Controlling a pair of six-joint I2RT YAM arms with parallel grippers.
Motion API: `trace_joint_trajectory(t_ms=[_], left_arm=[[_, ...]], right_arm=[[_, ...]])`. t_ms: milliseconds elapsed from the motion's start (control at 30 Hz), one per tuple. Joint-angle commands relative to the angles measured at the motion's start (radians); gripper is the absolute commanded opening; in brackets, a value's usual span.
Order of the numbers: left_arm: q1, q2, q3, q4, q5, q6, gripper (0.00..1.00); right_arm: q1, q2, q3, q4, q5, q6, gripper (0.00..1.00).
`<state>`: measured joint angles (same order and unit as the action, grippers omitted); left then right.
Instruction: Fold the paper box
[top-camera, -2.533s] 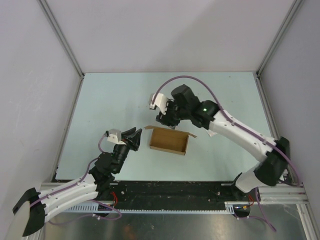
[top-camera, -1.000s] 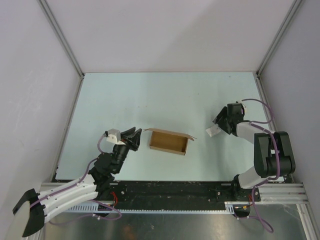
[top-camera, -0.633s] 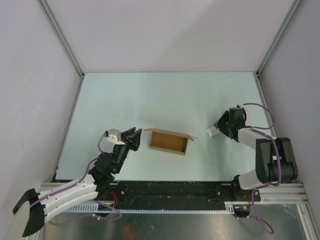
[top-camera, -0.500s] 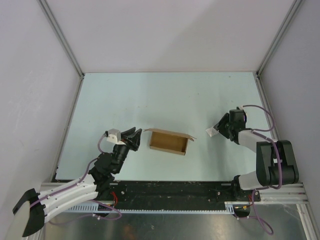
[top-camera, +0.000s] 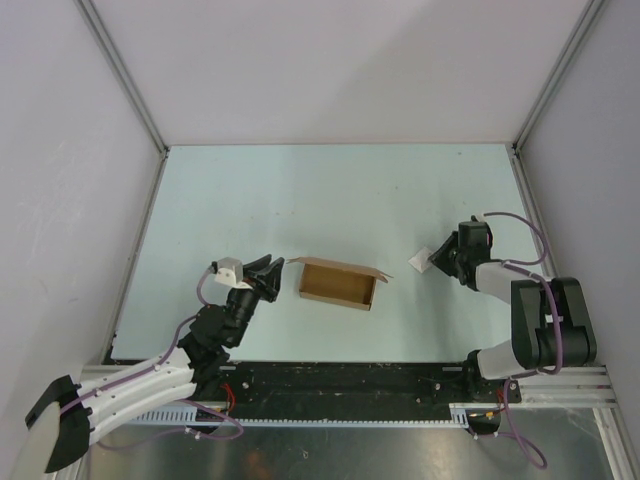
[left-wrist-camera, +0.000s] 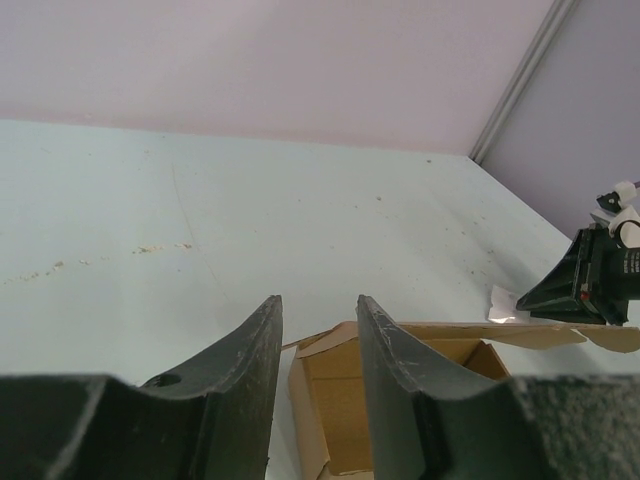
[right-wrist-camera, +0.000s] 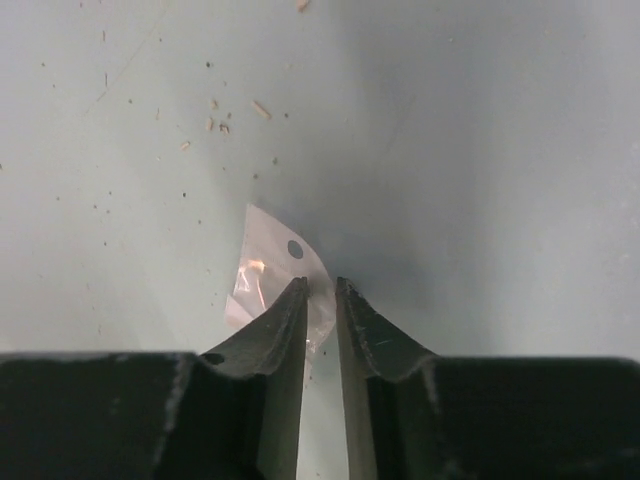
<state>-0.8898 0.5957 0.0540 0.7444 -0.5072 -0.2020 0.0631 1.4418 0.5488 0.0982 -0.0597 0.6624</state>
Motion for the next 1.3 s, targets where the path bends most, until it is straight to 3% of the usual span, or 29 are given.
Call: trace_joint_trajectory(t_ms=[0, 200, 667, 967, 1267], left_arm=[[-0.003, -0.005, -0.098, 0.016, -0.014, 0.001, 0.41], [-0.003, -0.007, -0.095, 0.016, -0.017, 0.004, 0.41], [-0.003, -0.004, -0.094, 0.016, -0.014, 0.003, 0.41], [-0.003, 0.007, -0.086, 0.016, -0.021, 0.001, 0.41], [-0.003, 0.001, -0.088, 0.016, -0.028, 0.004, 0.41]], right_arm=[[-0.002, 0.032, -0.004, 0.058, -0.006, -0.003, 0.15], [0.003, -0.007, -0.009, 0.067, 0.004, -0.029, 0.00], [0.118, -0.423, -0.027, -0.092, 0.138, -0.162, 0.00], [0.326, -0.690, -0.026, -0.150, 0.190, -0.316, 0.00], [0.559, -0.865, -0.021, -0.107, 0.104, -0.418, 0.00]])
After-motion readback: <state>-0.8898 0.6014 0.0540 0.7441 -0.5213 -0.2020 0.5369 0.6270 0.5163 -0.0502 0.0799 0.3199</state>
